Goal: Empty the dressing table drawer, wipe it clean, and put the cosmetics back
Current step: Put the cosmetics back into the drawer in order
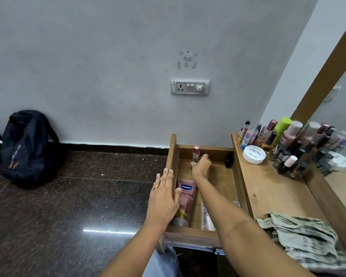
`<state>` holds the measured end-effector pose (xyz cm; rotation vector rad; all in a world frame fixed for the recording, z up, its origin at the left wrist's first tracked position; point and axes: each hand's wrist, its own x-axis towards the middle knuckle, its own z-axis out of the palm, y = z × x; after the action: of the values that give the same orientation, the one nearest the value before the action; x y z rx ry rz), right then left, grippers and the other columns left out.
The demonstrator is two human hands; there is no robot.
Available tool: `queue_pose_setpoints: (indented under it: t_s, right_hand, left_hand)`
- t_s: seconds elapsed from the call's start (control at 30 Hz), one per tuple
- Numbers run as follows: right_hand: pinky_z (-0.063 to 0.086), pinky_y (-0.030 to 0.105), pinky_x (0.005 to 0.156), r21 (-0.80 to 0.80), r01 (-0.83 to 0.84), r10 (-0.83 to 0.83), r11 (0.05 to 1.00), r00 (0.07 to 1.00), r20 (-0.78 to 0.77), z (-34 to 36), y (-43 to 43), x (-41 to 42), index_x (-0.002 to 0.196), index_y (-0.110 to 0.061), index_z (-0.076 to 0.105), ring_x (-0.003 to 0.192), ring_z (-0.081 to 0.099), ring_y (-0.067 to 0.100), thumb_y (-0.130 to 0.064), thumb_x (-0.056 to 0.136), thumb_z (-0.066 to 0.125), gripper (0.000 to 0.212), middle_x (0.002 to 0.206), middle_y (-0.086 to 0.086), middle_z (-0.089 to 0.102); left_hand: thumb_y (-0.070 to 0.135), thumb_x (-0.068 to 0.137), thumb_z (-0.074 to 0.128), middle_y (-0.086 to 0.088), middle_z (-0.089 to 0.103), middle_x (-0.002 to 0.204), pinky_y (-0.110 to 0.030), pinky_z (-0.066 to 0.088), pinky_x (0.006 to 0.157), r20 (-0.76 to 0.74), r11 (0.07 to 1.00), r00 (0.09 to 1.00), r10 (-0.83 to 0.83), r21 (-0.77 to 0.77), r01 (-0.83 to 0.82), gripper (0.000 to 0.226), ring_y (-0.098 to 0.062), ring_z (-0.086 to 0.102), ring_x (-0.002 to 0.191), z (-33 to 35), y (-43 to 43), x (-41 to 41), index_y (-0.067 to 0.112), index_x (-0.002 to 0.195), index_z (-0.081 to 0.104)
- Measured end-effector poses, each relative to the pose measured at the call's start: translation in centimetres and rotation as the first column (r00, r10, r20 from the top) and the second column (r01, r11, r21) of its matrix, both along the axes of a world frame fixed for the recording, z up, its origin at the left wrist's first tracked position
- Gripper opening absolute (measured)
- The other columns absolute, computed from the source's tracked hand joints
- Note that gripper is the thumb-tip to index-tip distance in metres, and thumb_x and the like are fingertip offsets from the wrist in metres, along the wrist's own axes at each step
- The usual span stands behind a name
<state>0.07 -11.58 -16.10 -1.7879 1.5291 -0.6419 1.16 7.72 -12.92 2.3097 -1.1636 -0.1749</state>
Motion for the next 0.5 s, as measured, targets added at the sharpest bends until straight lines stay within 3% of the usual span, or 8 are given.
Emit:
queue_pose_setpoints:
  t_s: [0.33,0.5]
  right_hand:
    - [0.053,0.030,0.080,0.021,0.010,-0.010,1.000,1.000,0.012,0.9,-0.1,-0.1,0.118,-0.003,0.051,0.109,0.061,0.027,-0.007,0.087,0.067,0.036,0.119,0.015,0.059]
    - [0.047,0.021,0.072,-0.006,-0.002,0.002,1.000,1.000,0.031,2.1,1.1,-1.5,0.114,-0.005,0.054,0.103,0.060,0.022,-0.002,0.087,0.065,0.029,0.117,0.012,0.057]
  left_hand:
    - [0.041,0.101,0.035,0.007,0.007,0.161,-0.029,0.009,0.117,-0.008,1.000,1.000,-0.003,0.005,0.003,0.060,-0.016,0.000,0.149,-0.1,-0.1,0.1,0.023,0.155,0.013]
    - [0.041,0.101,0.035,0.005,0.008,0.161,-0.029,0.008,0.118,-0.003,1.000,1.000,-0.006,0.019,0.006,0.061,-0.018,0.001,0.149,-0.1,-0.2,0.1,0.023,0.155,0.013]
